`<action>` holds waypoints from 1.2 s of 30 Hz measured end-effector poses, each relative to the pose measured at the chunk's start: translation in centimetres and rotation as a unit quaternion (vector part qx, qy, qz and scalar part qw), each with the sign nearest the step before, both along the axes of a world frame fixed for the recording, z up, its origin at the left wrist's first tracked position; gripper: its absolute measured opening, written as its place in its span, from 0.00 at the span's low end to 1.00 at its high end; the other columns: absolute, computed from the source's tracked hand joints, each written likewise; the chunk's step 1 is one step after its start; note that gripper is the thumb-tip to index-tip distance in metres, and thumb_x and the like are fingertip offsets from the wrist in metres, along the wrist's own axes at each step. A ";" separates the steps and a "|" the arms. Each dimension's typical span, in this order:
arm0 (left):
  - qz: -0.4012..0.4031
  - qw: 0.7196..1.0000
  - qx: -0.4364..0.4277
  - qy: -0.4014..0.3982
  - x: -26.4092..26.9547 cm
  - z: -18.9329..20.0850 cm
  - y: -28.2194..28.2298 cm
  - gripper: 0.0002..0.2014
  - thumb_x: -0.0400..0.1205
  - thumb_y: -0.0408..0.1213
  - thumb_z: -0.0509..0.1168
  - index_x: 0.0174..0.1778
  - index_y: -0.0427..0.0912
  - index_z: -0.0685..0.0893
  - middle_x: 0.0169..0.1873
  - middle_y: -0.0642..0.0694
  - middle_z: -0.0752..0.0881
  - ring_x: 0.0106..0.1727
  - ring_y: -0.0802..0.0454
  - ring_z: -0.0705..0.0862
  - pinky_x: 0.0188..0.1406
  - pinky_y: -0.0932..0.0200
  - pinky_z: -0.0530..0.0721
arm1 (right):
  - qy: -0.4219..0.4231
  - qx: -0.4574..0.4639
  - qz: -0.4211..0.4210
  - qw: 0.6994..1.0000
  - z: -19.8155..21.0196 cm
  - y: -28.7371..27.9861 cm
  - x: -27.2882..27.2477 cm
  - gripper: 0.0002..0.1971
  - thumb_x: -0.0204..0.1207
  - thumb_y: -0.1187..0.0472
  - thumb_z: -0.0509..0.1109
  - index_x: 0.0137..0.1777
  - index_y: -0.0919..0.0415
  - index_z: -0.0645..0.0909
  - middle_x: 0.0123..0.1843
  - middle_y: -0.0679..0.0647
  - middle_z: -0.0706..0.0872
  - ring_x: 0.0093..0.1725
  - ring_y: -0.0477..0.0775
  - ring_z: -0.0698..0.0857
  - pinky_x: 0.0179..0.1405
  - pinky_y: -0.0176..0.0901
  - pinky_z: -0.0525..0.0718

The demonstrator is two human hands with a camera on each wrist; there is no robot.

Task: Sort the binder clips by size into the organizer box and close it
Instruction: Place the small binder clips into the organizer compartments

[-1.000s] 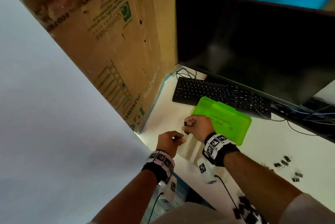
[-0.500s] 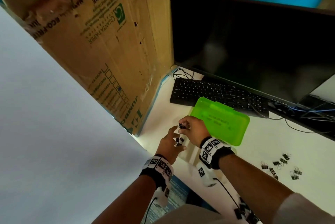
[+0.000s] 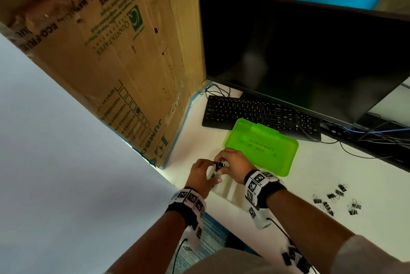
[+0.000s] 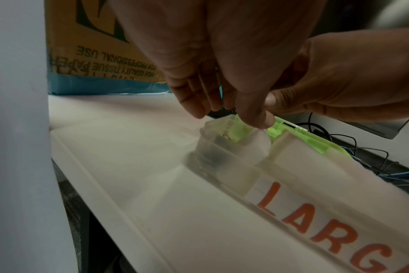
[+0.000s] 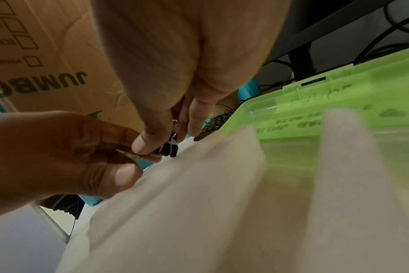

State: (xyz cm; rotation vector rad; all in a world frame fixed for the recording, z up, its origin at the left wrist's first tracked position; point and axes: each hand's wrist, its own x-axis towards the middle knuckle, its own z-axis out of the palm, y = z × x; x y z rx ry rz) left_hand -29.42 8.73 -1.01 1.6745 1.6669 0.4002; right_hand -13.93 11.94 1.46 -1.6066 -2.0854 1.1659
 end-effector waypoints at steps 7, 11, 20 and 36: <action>-0.023 0.999 0.022 0.020 -0.4 0.0 0.5 0.15 0.78 0.33 0.68 0.61 0.42 0.80 0.59 0.45 0.80 0.57 0.46 0.82 0.57 0.55 0.80 | -0.009 0.036 0.018 0.999 -0.5 -0.1 0.6 0.18 0.75 0.75 0.64 0.62 0.59 0.81 0.61 0.58 0.82 0.60 0.54 0.81 0.61 0.36 0.77; -0.065 0.993 0.074 0.062 -0.3 0.4 0.7 0.17 0.78 0.21 0.58 0.59 0.41 0.82 0.59 0.42 0.82 0.57 0.43 0.81 0.59 0.52 0.80 | 0.000 0.060 0.002 0.998 0.2 0.0 1.6 0.16 0.78 0.72 0.58 0.60 0.59 0.82 0.59 0.57 0.84 0.59 0.57 0.82 0.62 0.47 0.80; -0.246 0.963 0.107 -0.010 10.5 2.9 0.5 0.16 0.80 0.26 0.58 0.62 0.41 0.81 0.60 0.40 0.80 0.60 0.43 0.79 0.64 0.57 0.74 | -0.034 0.116 -0.165 0.979 -0.4 -4.2 15.8 0.14 0.74 0.75 0.64 0.50 0.61 0.87 0.49 0.59 0.89 0.49 0.60 0.87 0.52 0.36 0.76; -0.539 0.830 -0.009 0.147 25.3 -0.6 -4.4 0.33 0.77 0.34 0.69 0.76 0.56 0.65 0.79 0.49 0.56 0.80 0.48 0.54 0.75 0.45 0.68 | -0.286 -0.053 -0.062 0.955 -5.2 -15.9 29.6 0.29 0.78 0.74 0.60 0.76 0.50 0.67 0.81 0.53 0.61 0.73 0.59 0.69 0.69 0.51 0.76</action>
